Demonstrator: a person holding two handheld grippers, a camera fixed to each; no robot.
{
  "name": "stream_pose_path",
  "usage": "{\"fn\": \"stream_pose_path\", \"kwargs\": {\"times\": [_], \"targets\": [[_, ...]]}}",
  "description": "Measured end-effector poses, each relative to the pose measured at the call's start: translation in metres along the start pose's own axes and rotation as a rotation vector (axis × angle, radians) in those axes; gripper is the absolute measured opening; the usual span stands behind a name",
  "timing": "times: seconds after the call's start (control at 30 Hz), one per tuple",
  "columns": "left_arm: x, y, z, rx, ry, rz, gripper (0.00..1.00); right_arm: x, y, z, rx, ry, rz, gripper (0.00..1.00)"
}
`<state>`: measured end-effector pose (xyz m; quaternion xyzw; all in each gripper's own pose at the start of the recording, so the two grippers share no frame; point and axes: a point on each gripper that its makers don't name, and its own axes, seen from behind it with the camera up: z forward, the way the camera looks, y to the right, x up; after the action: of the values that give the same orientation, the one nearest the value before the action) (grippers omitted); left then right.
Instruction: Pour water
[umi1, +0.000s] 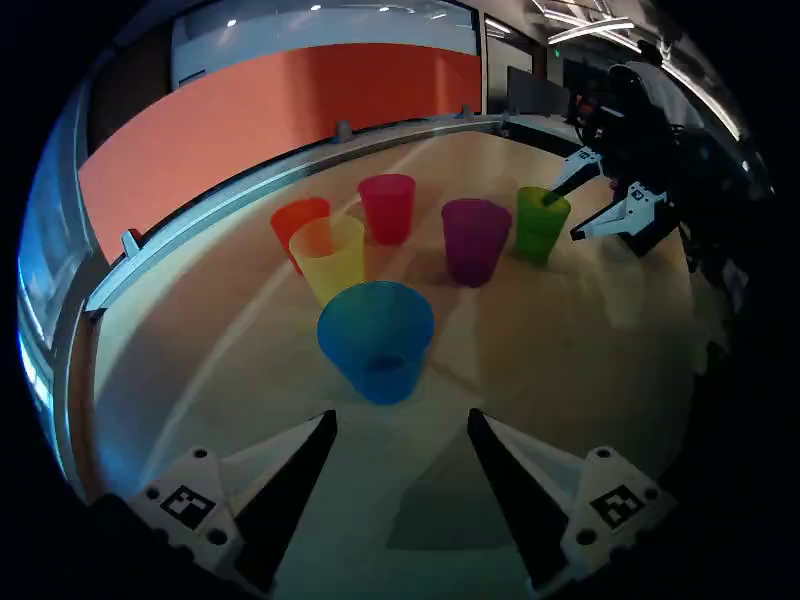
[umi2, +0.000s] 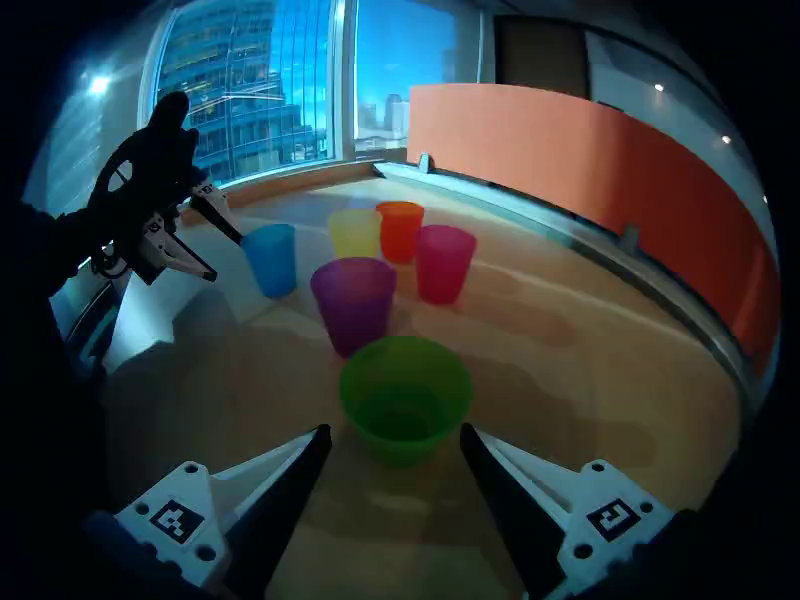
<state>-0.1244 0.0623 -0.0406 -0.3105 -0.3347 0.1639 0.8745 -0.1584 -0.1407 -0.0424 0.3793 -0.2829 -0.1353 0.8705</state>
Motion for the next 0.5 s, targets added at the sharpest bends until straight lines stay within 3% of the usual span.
{"fn": "stream_pose_path", "kwargs": {"times": [0.5], "targets": [[0.002,0.003,-0.024,0.062,0.072,-0.045,0.97,0.002,-0.004,-0.036,-0.072,0.064,0.043,1.0]]}}
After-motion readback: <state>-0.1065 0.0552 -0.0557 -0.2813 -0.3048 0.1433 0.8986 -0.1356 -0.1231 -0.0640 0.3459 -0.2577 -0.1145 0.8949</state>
